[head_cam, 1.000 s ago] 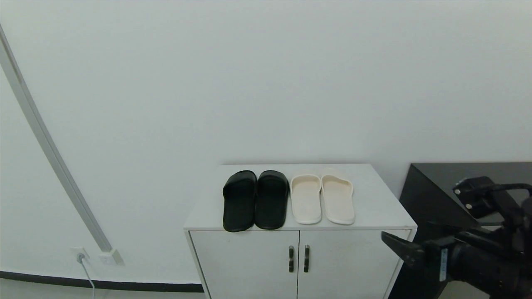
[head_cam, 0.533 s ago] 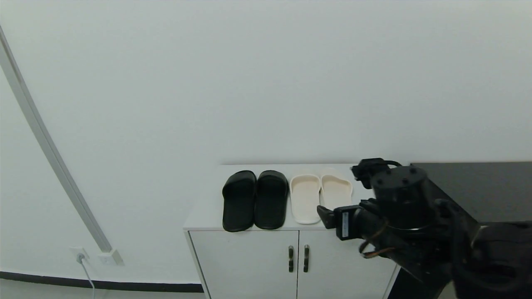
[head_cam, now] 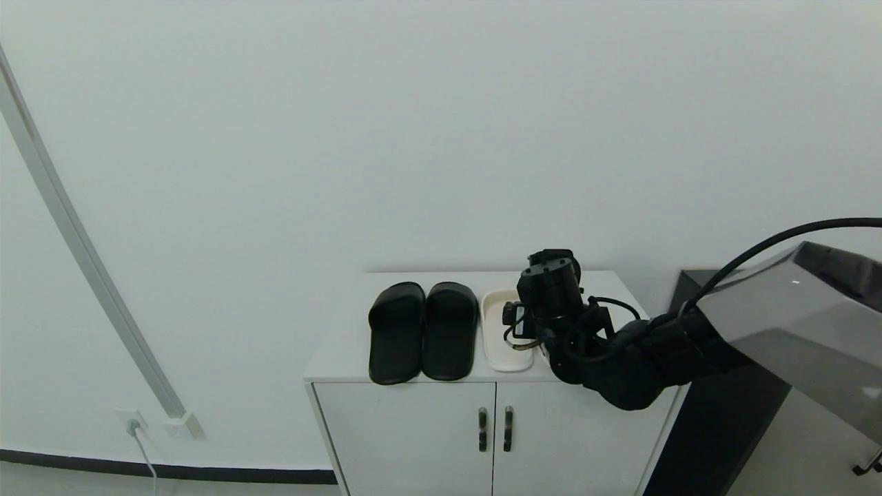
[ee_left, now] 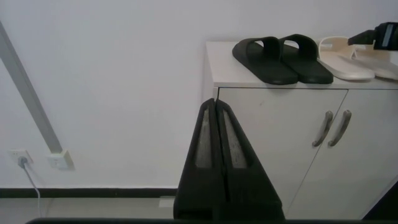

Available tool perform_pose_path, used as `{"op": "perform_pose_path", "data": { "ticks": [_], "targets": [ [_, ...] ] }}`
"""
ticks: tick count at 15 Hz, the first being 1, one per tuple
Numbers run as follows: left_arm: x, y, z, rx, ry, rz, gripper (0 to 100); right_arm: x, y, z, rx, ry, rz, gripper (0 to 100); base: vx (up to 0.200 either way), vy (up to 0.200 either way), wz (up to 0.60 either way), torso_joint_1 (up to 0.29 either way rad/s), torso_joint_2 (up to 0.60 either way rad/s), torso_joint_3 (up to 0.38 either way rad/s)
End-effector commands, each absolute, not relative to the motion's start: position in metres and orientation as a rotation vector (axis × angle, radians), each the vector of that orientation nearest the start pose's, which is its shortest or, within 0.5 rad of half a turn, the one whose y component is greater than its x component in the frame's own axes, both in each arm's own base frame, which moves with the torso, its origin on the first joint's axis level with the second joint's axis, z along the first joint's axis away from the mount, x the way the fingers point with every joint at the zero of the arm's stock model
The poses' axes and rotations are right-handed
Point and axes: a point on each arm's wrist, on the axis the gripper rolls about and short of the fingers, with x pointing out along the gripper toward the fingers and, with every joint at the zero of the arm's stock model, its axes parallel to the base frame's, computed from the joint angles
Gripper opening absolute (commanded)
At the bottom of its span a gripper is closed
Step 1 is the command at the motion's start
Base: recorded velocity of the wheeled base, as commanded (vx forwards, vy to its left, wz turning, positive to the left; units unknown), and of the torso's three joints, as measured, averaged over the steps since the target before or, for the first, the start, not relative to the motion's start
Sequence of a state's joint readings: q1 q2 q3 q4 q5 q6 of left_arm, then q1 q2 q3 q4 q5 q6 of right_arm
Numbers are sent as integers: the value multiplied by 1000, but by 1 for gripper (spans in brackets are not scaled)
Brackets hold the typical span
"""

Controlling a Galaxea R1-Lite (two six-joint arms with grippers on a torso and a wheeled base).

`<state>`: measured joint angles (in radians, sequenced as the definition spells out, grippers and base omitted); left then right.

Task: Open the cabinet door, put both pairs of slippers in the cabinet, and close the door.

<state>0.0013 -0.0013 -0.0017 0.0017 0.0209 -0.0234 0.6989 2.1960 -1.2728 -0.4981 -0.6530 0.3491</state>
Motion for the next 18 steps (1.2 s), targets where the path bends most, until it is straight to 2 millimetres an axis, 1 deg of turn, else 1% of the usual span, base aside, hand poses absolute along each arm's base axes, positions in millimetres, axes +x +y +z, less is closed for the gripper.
{"op": "perform_pose_path", "data": {
  "ticks": [1,4,9,11,12,15,16,18],
  "targets": [
    [-23,0,76,-25,0,23,0,356,268,88,68,351,-40,100,0,0,0,0,0,0],
    [-23,0,76,-25,0,23,0,369,271,82,66,353,-43,100,0,0,0,0,0,0],
    [-23,0,76,-25,0,25,0,402,271,78,52,308,-67,100,0,0,0,0,0,0],
    [-23,0,76,-25,0,23,0,405,270,80,34,302,-69,100,0,0,0,0,0,0],
    [-23,0,76,-25,0,25,0,407,270,77,16,306,-68,100,0,0,0,0,0,0],
    [-23,0,76,-25,0,23,0,408,271,75,14,307,-62,100,0,0,0,0,0,0],
    [-23,0,76,-25,0,25,0,408,271,75,12,310,-57,0,0,0,0,0,0,0],
    [-23,0,76,-25,0,25,0,408,271,74,12,312,-58,0,0,0,0,0,0,0]
  ]
}}
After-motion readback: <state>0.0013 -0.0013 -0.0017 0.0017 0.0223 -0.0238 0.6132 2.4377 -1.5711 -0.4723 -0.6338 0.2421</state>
